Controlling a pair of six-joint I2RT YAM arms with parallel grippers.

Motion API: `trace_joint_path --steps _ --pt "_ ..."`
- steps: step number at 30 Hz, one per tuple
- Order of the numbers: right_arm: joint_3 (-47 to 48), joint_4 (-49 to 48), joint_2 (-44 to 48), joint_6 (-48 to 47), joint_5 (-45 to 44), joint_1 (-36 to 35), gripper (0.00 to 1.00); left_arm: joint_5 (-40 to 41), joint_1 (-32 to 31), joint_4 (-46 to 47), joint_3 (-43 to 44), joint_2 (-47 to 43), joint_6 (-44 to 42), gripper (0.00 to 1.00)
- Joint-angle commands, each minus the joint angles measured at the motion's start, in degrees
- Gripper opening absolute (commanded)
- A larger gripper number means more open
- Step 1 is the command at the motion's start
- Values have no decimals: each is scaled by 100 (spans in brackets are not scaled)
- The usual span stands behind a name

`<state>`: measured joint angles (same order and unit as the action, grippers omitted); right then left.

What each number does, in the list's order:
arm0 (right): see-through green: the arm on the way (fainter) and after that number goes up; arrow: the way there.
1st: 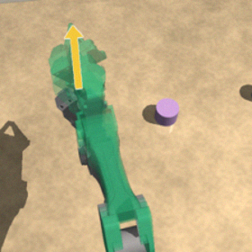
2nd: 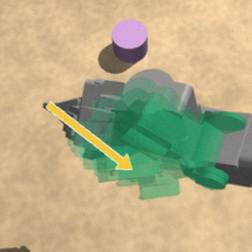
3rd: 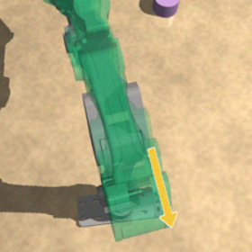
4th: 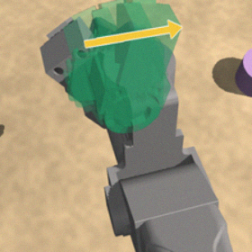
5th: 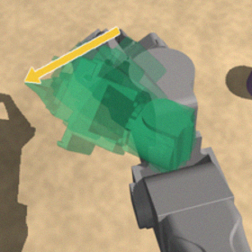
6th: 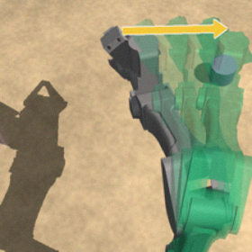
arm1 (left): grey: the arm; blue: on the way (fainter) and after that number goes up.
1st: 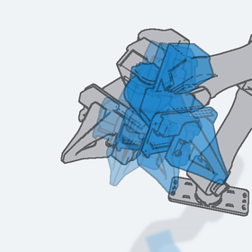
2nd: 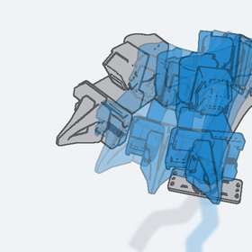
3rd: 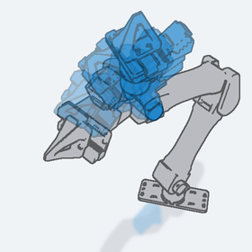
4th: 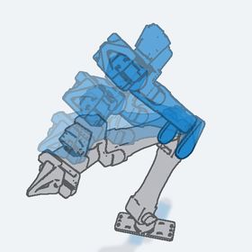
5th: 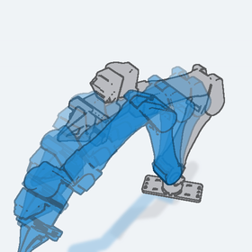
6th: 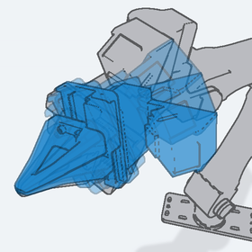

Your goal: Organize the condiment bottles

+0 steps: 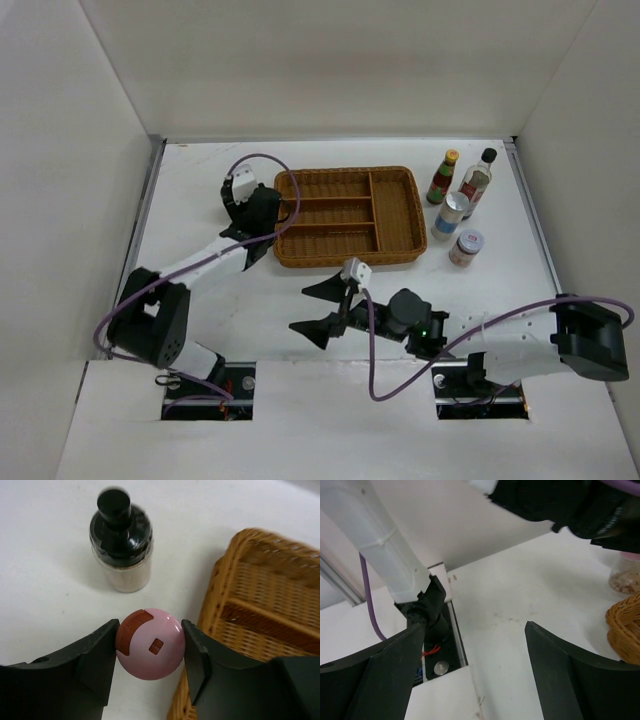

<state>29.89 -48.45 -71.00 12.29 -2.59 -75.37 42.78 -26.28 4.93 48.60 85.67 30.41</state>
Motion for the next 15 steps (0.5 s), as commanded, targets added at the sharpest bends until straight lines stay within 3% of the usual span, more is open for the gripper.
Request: trace_joint_path --steps 1,5,11,15 --pt "-79 -402 376 71 -92 141 87 440 -232 96 167 -1059 -123 29" --pt "-316 -727 613 168 -329 264 83 477 -460 263 658 -1176 -308 29" --pt "-370 -649 763 273 -119 440 42 -261 -479 404 1993 202 -317 29" --pt "-326 -596 658 256 -145 440 38 -472 -461 290 2811 1134 -326 29"
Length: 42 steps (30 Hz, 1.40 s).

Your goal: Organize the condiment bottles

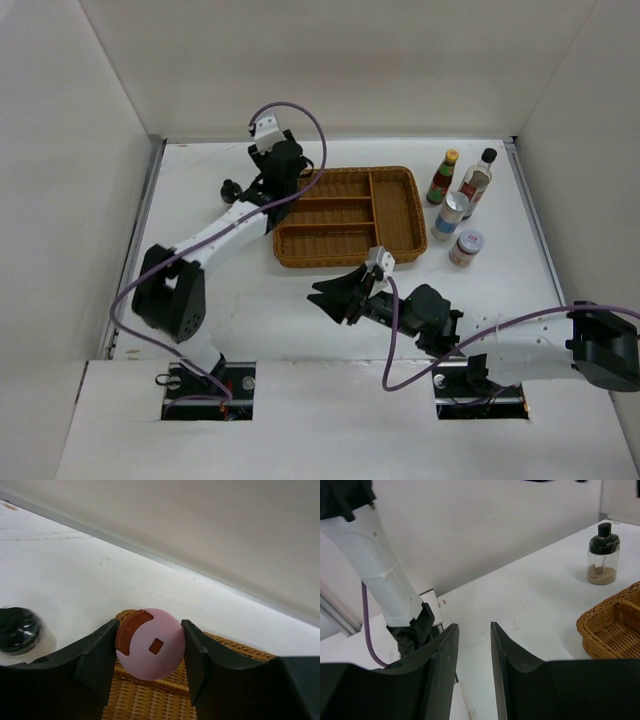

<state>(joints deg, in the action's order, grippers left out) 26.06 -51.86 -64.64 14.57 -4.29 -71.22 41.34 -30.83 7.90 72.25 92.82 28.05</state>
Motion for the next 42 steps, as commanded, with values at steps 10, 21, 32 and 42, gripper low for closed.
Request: trace_joint_path --steps 10,21,32,42 --pt "74 -255 -110 37 16 51 46 -531 46 133 1089 1528 -212 30" --pt "66 -281 -137 29 -27 69 51 -451 284 343 334 1687 -336 40" --pt "-31 -290 144 -6 -124 122 61 -478 135 449 -17 1003 -353 86" --pt "-225 -246 655 46 -195 368 64 48 257 239 -1360 -868 -248 80"
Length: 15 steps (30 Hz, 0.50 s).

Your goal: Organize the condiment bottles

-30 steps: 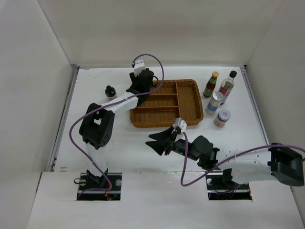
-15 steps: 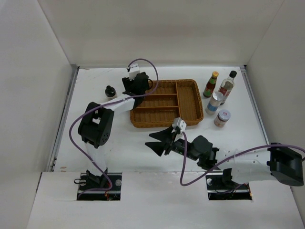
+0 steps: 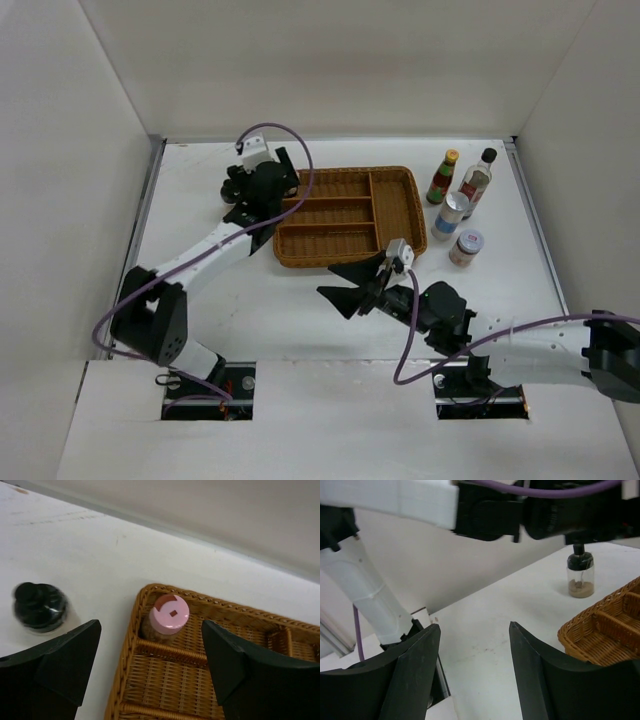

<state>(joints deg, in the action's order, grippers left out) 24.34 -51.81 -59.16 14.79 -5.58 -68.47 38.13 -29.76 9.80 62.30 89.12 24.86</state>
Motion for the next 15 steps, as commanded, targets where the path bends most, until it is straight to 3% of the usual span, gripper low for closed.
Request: trace_joint_path --steps 1,7,15 --pt "-43 -250 89 24 -66 101 64 449 237 13 -516 -640 89 80" --pt "80 -163 -148 16 -162 92 66 38 1019 -848 -465 -651 325 79" --pt "247 -66 -439 -37 -136 -13 80 -341 1477 -998 -158 -71 432 82"
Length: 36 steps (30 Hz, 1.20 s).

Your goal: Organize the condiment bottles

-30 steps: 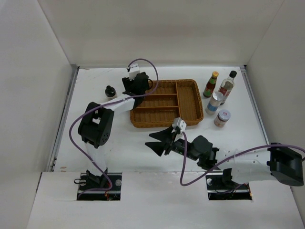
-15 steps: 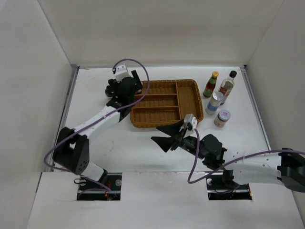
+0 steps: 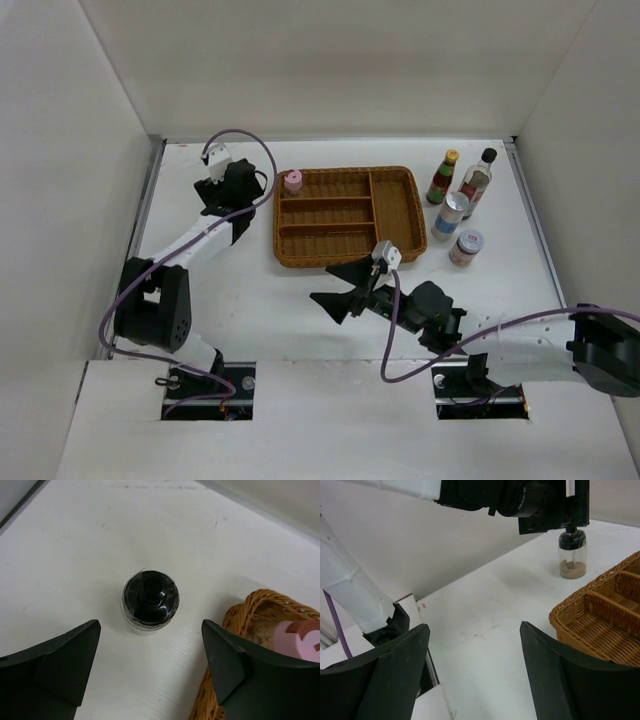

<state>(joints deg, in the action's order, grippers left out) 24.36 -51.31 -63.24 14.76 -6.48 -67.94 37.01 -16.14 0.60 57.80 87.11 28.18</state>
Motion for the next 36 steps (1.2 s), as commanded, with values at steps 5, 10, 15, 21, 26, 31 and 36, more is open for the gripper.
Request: trace_joint_path --steps 5,10,15,21,26,31,36 --pt "297 -99 -135 -35 -11 -100 82 -405 318 -113 627 622 108 81" --pt "350 -99 -206 -44 24 -215 82 -396 405 -130 987 1044 47 80" --pt "368 -90 -224 -70 15 -285 82 -441 458 -183 1198 1326 38 71" --pt "359 -28 -153 -88 -20 -285 82 -432 502 -341 1129 1414 55 63" --pt "306 -28 -66 -97 -55 -241 82 -379 529 -245 935 1213 73 41" --pt "245 -28 48 -88 -72 -162 81 -107 380 -166 908 230 73 36" --pt "78 -212 268 -53 -274 -57 81 -19 -164 106 1031 -799 3 35"
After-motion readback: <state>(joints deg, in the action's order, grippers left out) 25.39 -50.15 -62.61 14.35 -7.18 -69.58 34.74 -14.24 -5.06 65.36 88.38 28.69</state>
